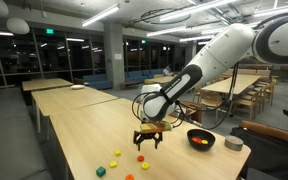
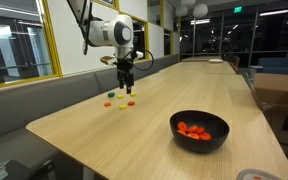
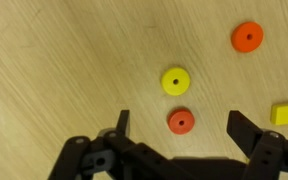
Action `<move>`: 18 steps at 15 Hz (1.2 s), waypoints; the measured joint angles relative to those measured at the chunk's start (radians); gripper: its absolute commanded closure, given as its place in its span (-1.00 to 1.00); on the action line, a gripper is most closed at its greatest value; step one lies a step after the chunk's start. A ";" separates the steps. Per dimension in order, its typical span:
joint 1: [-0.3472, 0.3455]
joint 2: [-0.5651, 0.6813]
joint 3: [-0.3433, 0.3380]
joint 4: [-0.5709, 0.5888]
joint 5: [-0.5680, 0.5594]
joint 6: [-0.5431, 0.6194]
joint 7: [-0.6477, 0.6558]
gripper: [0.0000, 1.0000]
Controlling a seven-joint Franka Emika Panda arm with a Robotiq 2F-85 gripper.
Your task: Put some of the rings in the bowl
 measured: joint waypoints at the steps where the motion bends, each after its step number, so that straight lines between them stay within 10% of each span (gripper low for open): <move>1: 0.015 0.029 0.004 0.040 -0.010 -0.029 0.000 -1.00; 18: 0.145 0.279 0.033 0.308 -0.031 -0.131 -0.049 -1.00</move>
